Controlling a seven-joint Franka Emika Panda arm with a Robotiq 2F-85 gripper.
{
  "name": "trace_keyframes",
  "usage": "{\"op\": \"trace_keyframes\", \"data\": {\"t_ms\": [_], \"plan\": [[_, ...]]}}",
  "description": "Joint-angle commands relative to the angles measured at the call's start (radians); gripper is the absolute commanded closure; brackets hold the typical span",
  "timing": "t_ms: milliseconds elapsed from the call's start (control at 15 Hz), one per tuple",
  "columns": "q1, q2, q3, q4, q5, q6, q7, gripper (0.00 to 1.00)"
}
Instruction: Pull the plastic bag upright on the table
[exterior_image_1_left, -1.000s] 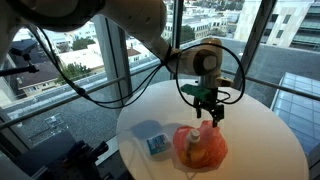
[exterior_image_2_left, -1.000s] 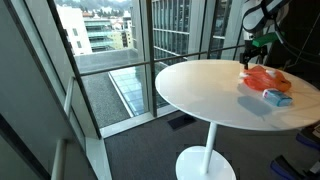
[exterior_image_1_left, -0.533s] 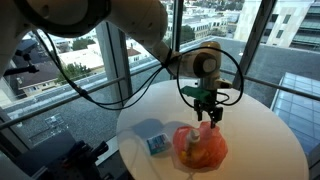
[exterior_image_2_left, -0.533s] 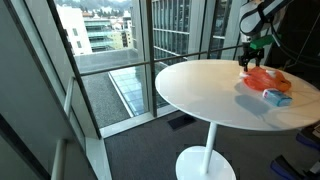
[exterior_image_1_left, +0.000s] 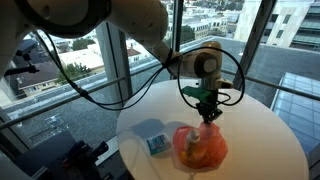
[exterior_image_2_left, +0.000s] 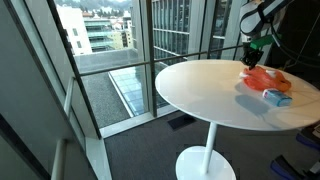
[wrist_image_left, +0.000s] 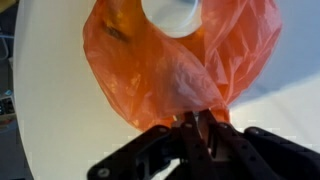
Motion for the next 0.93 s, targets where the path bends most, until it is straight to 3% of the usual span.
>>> {"op": "trace_keyframes", "data": {"t_ms": [0,533,600,733,867], "plan": [[-0.001,-0.017,-0.007,0.009,0.006,-0.008,-0.006,1.00],[-0.008,-0.099,-0.003,-0.032,0.014,-0.001,-0.011,0.99],[-0.009,-0.105,-0.003,-0.033,0.014,-0.004,-0.012,0.73],[-0.011,-0.109,-0.002,-0.033,0.016,-0.012,-0.014,0.69],[-0.010,-0.107,-0.002,-0.032,0.014,-0.021,-0.013,0.54]]}}
